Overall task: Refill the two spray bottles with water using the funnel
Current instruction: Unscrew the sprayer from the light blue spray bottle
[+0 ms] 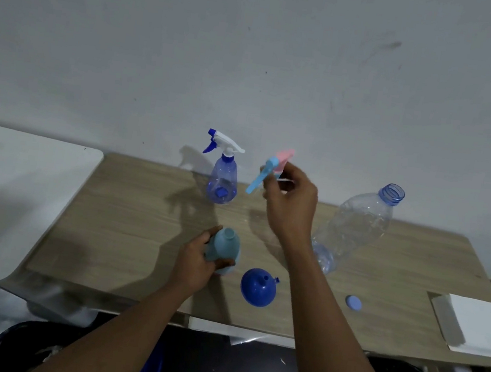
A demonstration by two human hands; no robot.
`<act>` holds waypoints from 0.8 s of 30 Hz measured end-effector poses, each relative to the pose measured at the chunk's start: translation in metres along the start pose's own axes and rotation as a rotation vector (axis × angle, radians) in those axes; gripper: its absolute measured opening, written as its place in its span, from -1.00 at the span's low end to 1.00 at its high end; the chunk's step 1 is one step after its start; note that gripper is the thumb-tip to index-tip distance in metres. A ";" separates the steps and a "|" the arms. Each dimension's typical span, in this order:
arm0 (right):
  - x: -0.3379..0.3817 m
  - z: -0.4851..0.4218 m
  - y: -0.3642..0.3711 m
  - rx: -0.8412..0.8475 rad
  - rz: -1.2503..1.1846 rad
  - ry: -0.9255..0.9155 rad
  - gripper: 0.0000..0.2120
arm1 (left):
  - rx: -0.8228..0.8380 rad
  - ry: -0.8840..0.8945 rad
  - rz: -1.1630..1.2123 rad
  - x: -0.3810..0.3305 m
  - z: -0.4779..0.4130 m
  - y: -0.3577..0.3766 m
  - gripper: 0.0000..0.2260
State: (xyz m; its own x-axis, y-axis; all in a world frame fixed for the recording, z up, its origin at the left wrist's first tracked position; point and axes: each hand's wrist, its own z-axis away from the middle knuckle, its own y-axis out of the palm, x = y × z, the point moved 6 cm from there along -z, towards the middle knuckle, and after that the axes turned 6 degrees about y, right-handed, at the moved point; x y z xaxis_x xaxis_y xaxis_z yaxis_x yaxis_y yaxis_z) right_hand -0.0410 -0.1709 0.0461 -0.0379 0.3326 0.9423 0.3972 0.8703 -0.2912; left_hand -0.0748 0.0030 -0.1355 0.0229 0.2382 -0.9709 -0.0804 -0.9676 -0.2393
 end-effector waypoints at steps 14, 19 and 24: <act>-0.112 -0.049 0.024 0.264 0.670 0.248 -0.77 | -0.016 0.041 0.046 0.008 -0.001 0.000 -0.30; -0.157 -0.044 0.047 0.370 0.711 0.350 -0.69 | -0.012 0.031 0.073 0.012 -0.003 0.000 -0.35; -0.175 -0.039 0.060 0.449 0.780 0.395 -0.82 | -0.021 0.018 0.098 0.017 -0.004 0.000 -0.36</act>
State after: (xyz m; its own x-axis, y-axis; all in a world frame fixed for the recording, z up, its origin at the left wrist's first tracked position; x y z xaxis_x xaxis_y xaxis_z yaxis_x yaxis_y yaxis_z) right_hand 0.0252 -0.1910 -0.1301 0.4291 0.7984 0.4225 -0.2082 0.5426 -0.8138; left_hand -0.0706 0.0067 -0.1520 0.0338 0.1406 -0.9895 -0.0623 -0.9878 -0.1425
